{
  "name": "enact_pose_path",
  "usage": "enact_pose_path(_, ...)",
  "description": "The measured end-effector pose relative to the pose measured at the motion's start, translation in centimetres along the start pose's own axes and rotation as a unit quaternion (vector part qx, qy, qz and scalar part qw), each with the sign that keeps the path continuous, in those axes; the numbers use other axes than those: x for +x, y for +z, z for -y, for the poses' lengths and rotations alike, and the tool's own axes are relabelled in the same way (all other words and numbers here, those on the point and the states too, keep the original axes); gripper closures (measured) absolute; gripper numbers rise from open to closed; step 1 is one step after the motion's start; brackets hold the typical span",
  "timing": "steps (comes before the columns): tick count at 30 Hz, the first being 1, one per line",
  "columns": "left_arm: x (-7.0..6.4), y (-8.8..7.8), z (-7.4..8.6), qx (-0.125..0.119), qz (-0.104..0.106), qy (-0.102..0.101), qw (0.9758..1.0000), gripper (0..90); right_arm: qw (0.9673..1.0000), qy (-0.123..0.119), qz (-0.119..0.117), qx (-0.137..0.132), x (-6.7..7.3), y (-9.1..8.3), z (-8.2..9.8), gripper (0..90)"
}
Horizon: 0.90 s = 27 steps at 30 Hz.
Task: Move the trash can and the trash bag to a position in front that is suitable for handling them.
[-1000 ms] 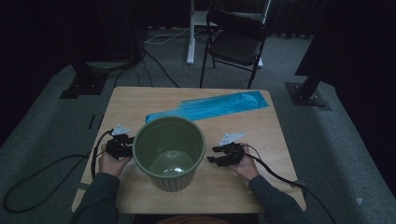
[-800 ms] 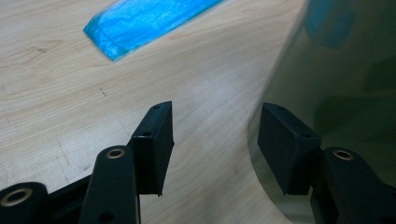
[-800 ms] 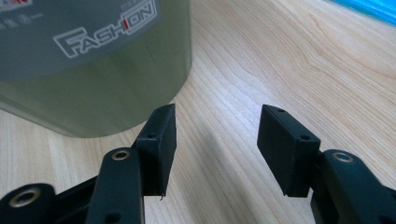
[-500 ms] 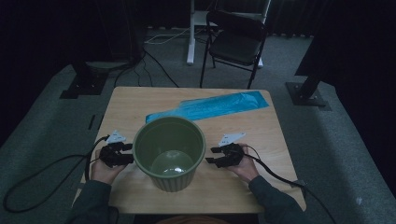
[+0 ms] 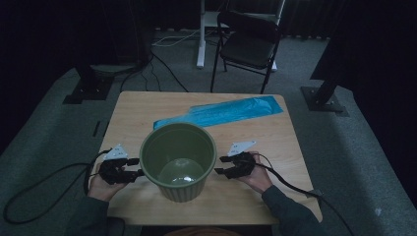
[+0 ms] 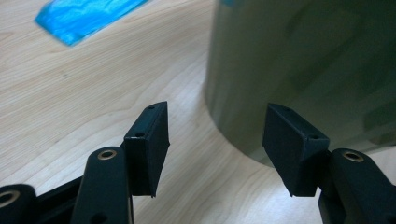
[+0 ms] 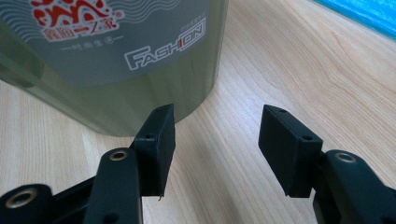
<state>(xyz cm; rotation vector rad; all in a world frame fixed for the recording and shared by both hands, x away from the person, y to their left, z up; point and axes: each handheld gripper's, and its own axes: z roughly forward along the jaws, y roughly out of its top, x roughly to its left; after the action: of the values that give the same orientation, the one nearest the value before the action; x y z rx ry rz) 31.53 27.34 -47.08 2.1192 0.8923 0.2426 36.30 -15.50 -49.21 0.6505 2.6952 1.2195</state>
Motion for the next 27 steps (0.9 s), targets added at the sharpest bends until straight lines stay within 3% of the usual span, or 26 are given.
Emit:
enact_pose_path(4, -0.4, 0.3, -0.3, 0.001, 0.014, 0.007, 0.9999, 41.1, 1.0000, 0.000, -0.006, -0.005, 0.1, -0.3, -0.1, 45.5)
enact_pose_path(12, -0.6, 0.7, -0.6, 0.002, 0.014, 0.010, 0.9998, 41.4, 0.9999, 0.001, -0.012, -0.011, 0.1, -0.6, -0.2, 45.7)
enact_pose_path(19, -1.0, 1.5, -1.2, 0.001, 0.030, 0.019, 0.9994, 42.9, 0.9994, 0.000, -0.032, -0.011, 0.2, -0.9, -0.3, 47.7)
enact_pose_path(27, -1.0, 2.3, -2.0, 0.001, 0.027, 0.025, 0.9993, 44.9, 0.9998, -0.009, -0.016, -0.006, 0.2, -1.4, -0.3, 47.2)
